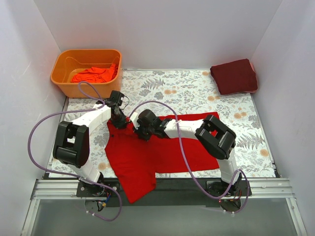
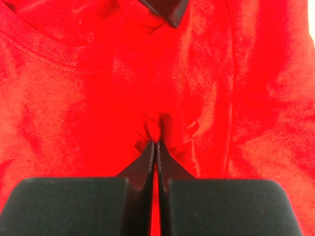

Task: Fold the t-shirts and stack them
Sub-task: Fold the tshirt

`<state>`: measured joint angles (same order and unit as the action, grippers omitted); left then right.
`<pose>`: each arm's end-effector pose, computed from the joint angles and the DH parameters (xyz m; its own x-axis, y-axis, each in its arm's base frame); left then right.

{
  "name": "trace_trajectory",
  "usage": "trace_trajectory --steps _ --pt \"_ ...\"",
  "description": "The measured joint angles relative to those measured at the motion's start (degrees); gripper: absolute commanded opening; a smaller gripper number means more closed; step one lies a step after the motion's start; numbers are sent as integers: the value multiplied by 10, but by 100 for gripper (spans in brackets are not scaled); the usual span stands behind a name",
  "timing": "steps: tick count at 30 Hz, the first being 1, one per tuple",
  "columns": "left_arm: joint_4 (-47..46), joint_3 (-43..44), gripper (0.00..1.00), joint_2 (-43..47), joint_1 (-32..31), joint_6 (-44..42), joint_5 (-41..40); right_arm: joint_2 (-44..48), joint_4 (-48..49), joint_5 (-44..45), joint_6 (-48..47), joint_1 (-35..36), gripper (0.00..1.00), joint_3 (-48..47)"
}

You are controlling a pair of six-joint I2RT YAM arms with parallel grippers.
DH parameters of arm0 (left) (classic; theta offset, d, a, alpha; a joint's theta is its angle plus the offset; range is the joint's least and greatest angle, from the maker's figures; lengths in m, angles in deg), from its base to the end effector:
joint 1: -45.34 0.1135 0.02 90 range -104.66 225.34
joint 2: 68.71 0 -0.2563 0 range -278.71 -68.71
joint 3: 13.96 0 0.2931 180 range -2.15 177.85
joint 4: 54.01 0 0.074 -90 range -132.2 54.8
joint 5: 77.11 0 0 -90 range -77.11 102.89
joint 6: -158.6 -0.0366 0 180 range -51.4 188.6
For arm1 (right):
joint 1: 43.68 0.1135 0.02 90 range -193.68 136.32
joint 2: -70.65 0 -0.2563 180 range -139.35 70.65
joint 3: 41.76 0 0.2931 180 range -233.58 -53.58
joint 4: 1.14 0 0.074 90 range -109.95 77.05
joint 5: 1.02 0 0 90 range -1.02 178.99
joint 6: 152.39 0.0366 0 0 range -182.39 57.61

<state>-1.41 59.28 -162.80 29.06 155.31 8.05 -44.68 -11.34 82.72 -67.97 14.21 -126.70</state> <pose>0.3307 -0.0934 0.1589 -0.3086 -0.9462 -0.0971 -0.9039 0.3236 -0.2797 0.2445 0.3971 0.1251 -0.2581 -0.5931 -0.7627 -0.9154 0.4025 -0.0032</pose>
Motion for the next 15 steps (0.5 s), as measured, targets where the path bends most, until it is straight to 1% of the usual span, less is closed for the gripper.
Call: trace_trajectory --steps 7,15 --pt "33 1 6 21 0 2 0 29 -5 -5 -8 0 1 22" --pt "71 -21 6 115 0 12 7 78 -23 -31 -20 0 1 32"
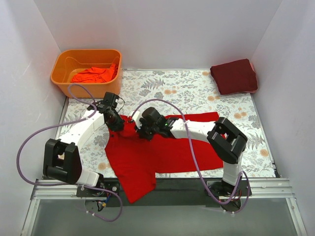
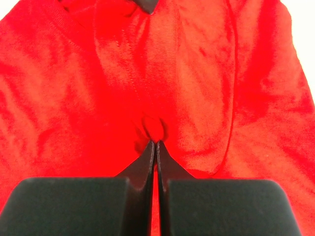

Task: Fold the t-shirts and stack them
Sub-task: Fold the tshirt

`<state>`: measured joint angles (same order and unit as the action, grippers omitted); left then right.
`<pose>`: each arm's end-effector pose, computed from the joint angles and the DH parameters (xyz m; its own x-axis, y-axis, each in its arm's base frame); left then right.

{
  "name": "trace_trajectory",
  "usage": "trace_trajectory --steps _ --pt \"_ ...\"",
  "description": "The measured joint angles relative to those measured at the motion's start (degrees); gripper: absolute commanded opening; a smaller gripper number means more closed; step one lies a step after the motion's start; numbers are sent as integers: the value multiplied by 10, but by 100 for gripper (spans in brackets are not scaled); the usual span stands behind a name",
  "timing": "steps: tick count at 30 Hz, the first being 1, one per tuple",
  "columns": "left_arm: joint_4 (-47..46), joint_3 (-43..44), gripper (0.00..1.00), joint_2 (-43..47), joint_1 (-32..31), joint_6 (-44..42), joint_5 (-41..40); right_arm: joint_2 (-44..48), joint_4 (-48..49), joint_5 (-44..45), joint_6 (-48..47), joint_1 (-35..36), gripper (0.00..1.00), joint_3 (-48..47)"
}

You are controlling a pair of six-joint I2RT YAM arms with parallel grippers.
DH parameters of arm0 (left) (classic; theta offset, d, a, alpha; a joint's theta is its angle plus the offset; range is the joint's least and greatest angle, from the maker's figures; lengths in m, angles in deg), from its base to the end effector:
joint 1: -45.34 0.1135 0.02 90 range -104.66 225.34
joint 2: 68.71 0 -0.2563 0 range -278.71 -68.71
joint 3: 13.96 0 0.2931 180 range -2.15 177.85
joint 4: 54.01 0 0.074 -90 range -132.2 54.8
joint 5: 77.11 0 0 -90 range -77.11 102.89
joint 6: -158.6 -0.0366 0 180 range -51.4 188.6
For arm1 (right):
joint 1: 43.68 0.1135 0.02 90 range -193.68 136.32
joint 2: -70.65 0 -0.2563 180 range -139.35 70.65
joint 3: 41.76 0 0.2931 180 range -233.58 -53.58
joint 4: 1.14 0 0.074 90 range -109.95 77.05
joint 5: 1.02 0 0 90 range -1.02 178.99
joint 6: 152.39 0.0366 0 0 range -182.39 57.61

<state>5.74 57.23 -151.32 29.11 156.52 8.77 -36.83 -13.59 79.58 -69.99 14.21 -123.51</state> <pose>0.2984 -0.0841 0.2050 -0.2893 -0.9539 -0.0797 -0.8989 0.2994 -0.3201 0.2328 0.3823 0.1627 -0.2061 -0.5740 -0.7925 -0.9394 0.3428 -0.0039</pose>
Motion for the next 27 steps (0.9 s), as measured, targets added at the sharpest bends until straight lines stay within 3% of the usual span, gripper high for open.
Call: trace_trajectory --steps 12,15,19,20,22,27 --pt "29 -95 8 60 0 11 22 1 -71 -47 -30 0 1 0" --pt "30 -116 14 75 0 13 28 1 -83 -52 -33 0 9 0" --pt "31 -132 42 81 0 16 29 1 -95 -54 -39 0 34 0" --pt "31 -134 57 82 0 17 29 1 -100 -54 -39 0 37 0" --pt "31 -137 63 87 0 23 27 1 -104 -53 -43 0 46 0" --pt "30 -119 66 115 10 23 -6 14 -121 -40 -32 -15 52 1"
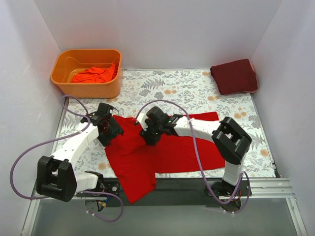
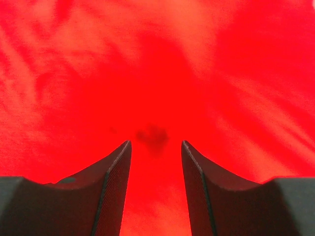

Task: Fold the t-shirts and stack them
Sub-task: Fold the tshirt

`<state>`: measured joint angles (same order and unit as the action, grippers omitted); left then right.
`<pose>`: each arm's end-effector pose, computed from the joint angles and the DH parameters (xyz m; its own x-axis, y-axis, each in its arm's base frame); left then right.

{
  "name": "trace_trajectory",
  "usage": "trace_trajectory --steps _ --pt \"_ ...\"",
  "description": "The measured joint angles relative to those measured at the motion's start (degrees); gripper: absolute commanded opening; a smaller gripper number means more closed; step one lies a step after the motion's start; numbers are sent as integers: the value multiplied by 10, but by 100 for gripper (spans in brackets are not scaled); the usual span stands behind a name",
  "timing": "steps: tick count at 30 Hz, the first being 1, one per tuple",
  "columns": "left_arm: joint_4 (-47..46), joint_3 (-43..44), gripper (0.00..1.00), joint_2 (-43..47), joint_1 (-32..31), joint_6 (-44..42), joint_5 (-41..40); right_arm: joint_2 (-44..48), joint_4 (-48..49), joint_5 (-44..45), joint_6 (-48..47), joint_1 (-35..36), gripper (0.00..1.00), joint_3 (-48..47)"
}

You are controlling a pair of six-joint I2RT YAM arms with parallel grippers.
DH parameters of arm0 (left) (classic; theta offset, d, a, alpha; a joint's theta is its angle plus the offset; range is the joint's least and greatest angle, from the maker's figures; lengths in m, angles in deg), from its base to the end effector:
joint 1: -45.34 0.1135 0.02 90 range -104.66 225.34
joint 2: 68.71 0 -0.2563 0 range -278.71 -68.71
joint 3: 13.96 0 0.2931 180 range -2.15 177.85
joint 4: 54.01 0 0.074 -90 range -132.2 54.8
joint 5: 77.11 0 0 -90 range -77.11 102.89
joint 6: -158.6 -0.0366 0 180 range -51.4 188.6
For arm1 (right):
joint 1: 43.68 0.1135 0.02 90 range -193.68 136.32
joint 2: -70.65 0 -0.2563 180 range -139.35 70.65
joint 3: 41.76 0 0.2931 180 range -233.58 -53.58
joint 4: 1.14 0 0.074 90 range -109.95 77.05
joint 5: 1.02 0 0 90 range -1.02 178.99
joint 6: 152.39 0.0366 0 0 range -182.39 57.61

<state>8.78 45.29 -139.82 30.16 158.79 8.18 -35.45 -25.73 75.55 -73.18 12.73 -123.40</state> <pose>0.2451 -0.0634 0.1892 -0.2369 -0.9684 -0.0783 -0.9315 0.2493 -0.2650 0.2306 0.3627 0.1556 -0.2430 -0.6950 -0.6767 -0.9569 0.2863 0.0496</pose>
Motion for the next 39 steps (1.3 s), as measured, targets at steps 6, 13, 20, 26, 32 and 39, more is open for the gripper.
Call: trace_trajectory --steps 6,13,20,26,32,39 --pt "-60 57 65 -52 52 -30 -49 100 0 16 44 -144 52 35" --pt "-142 116 50 -193 61 -65 -75 153 26 31 126 -380 46 112" --pt "-181 153 35 -272 63 -80 -93 154 62 -5 216 -528 39 186" --pt "-199 164 20 -305 64 -78 -112 127 115 -40 250 -579 38 207" --pt "-206 169 11 -324 77 -73 -130 82 165 -73 279 -637 38 219" --pt "-203 195 14 -344 100 -68 -135 43 181 -106 291 -653 39 185"
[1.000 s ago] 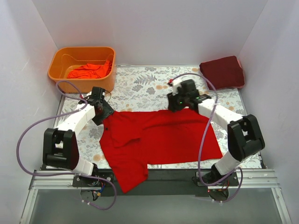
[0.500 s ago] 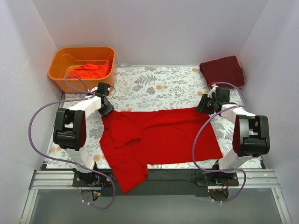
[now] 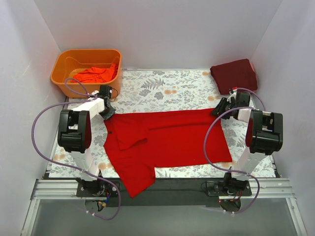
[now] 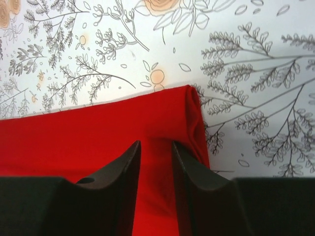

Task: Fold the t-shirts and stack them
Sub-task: Fold the tshirt

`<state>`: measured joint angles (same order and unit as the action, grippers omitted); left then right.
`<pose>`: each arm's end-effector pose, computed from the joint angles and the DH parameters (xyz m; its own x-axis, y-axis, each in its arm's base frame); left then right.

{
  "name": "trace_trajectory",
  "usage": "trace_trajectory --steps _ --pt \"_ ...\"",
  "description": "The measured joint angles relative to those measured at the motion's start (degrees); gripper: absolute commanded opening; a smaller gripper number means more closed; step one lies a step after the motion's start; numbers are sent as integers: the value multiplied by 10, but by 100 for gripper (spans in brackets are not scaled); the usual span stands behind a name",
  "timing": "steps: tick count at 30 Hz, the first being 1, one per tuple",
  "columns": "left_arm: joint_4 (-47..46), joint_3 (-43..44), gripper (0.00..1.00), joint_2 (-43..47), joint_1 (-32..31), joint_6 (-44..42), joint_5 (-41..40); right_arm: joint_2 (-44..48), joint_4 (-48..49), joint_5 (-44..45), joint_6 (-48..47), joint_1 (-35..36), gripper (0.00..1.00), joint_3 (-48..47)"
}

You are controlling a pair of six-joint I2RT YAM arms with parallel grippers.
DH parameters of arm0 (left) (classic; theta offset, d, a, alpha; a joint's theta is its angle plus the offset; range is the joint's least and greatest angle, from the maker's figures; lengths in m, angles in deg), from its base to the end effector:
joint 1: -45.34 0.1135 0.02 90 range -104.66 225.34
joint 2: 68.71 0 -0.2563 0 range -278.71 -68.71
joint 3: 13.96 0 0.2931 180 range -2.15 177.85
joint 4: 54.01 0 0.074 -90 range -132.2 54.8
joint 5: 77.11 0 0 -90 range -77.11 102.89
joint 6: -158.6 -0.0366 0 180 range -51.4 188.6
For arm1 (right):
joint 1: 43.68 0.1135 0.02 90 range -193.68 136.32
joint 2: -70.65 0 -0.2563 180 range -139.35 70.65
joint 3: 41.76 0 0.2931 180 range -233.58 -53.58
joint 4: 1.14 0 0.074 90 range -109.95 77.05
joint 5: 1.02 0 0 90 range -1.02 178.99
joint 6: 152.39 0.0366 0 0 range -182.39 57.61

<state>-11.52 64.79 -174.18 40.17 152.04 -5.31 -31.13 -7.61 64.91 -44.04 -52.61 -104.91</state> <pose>0.3882 -0.0236 0.1270 -0.0817 -0.9402 -0.3306 -0.9278 0.1929 -0.3193 0.3749 -0.0438 0.1053 -0.7091 0.4024 -0.5790 0.0849 0.8639 0.4964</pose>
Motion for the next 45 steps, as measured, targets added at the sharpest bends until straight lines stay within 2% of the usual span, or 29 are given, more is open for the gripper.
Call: trace_trajectory --steps 5,7,9,13,17,20,23,25,30,45 --pt "3 7 41 -3 2 -5 3 -4 -10 -12 -7 -3 42 -21" --pt "4 7 46 3 4 -8 9 9 -21 -12 -9 -5 46 -21" --pt "5 3 55 19 5 -12 17 31 -29 -6 -12 -5 51 -19" --pt "7 -26 68 95 4 -21 43 101 -35 0 -18 -7 55 0" --pt "6 -65 69 205 -11 -31 65 145 -37 -5 -20 -18 55 30" --pt "7 -98 69 285 -59 -46 71 160 -42 3 -21 -22 54 57" --pt "5 -116 67 318 -115 -66 87 167 -51 16 -21 -29 49 81" --pt "1 -133 66 320 -139 -81 104 167 -56 19 -21 -35 46 92" --pt "-7 -176 64 312 -141 -106 121 164 -56 14 -23 -46 36 96" --pt "-81 -223 63 241 -146 -129 130 124 -40 8 -1 -46 36 119"
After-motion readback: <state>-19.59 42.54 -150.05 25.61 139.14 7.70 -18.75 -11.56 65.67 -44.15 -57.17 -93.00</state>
